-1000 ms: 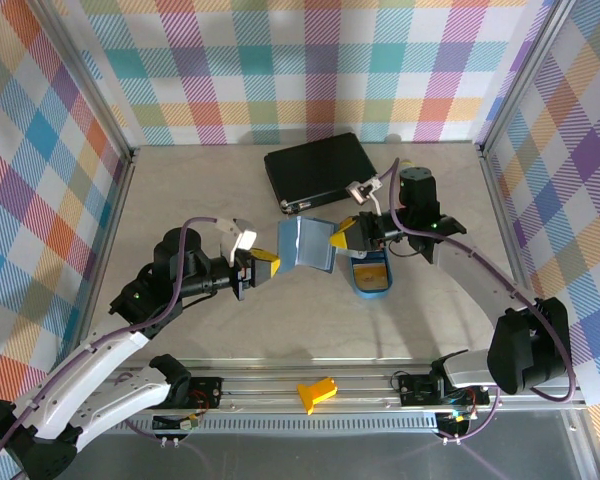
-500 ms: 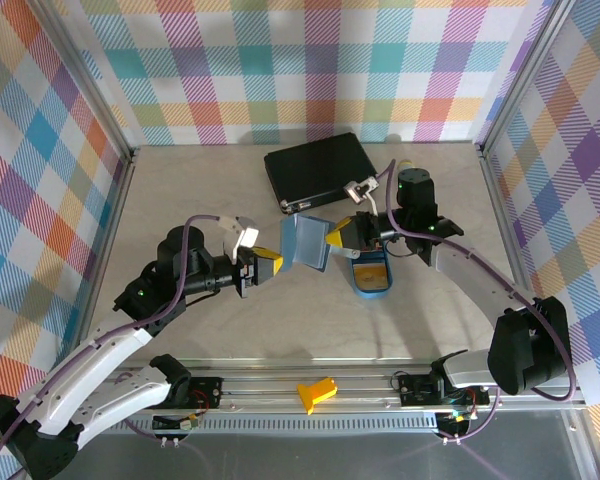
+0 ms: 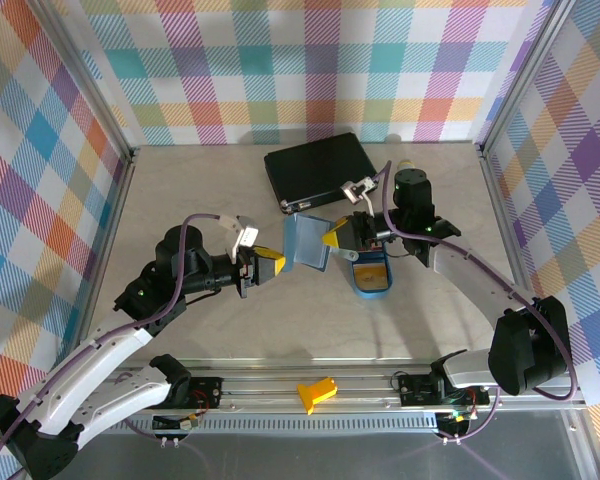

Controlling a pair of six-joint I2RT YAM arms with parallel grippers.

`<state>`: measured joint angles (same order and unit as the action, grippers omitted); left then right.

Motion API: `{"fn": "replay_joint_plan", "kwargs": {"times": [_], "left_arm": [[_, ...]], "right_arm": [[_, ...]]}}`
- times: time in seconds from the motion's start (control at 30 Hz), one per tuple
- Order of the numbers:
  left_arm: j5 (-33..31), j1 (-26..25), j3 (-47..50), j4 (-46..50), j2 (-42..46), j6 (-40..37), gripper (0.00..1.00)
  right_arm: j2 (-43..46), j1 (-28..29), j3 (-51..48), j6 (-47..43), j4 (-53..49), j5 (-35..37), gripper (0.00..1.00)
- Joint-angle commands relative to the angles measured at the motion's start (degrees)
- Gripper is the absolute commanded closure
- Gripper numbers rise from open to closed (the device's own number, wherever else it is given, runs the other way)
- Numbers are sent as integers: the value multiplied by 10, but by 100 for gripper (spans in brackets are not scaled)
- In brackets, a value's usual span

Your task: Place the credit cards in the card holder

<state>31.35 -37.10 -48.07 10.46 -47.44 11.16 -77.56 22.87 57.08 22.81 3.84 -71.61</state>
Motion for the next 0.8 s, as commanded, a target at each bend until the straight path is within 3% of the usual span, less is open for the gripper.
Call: {"fn": "replay_joint_plan", "kwargs": {"times": [0.0,0.23,0.77], "left_arm": [[-12,-6,5,-9,-3,9,100],[-60,-6,1,21,-14,18,100],[-7,-6,9,-35,2,33,100]], "right_arm": [[3,2,11,-2,18,-20,74],[3,3,9,20,50,-28,74],[-10,3,16,10,14,5,74]]}}
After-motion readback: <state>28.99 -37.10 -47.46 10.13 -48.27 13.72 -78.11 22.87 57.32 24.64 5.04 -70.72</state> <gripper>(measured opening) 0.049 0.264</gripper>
